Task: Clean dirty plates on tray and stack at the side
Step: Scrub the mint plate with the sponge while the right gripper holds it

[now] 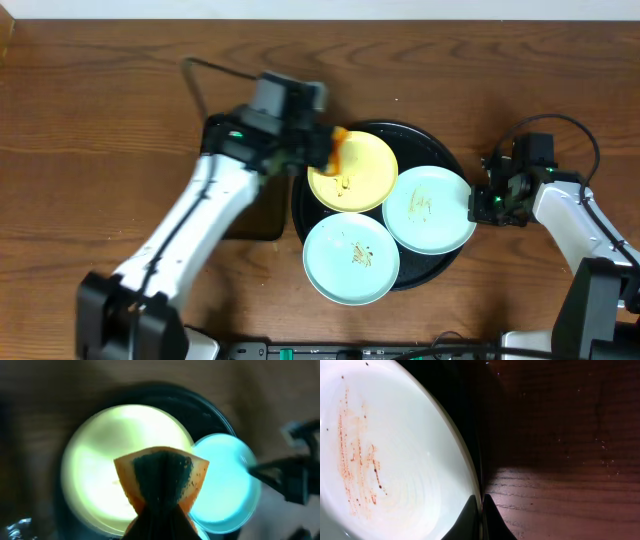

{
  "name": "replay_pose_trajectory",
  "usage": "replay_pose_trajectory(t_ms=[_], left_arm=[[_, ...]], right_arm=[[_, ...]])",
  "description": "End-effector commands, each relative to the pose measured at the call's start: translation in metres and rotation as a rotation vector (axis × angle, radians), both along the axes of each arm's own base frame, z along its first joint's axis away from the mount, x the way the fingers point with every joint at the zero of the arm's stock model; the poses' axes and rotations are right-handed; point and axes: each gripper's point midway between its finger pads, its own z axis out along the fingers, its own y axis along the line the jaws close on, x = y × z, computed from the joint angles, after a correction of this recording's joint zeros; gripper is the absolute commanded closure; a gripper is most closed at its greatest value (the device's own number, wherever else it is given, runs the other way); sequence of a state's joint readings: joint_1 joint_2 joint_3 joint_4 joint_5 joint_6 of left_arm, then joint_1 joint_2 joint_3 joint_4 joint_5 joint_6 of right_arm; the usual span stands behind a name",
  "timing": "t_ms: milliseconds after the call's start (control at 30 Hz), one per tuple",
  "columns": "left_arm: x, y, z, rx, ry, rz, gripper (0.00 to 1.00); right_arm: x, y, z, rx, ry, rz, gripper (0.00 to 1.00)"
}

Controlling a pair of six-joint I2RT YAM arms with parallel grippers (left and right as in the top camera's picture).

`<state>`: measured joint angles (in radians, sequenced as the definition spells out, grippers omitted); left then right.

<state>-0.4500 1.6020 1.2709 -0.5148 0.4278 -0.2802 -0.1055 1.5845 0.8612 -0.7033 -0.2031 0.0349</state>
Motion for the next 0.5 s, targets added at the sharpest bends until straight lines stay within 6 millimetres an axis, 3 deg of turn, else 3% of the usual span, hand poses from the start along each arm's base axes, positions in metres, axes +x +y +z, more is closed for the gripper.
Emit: replay_pose_trajectory(t_ms=[0,233,467], left_arm=[[-0.019,-0.051,-0.015,-0.03,0.018,-0.152,0.93],[-0.05,-0.132,-0.061,-0.041,0.002,-0.336,0.92],[-0.063,-0.183,-0.083,-0.119,-0.002,-0.355,0.92]], right_arm=[[0.0,-0.01,-0.003,-0.038,0.015,-0.028,0.99],[0.0,-0.01,-0.003,-0.037,0.015,-0.03,0.99],[0.0,-0.01,-0.003,-0.037,0.015,-0.03,0.99]])
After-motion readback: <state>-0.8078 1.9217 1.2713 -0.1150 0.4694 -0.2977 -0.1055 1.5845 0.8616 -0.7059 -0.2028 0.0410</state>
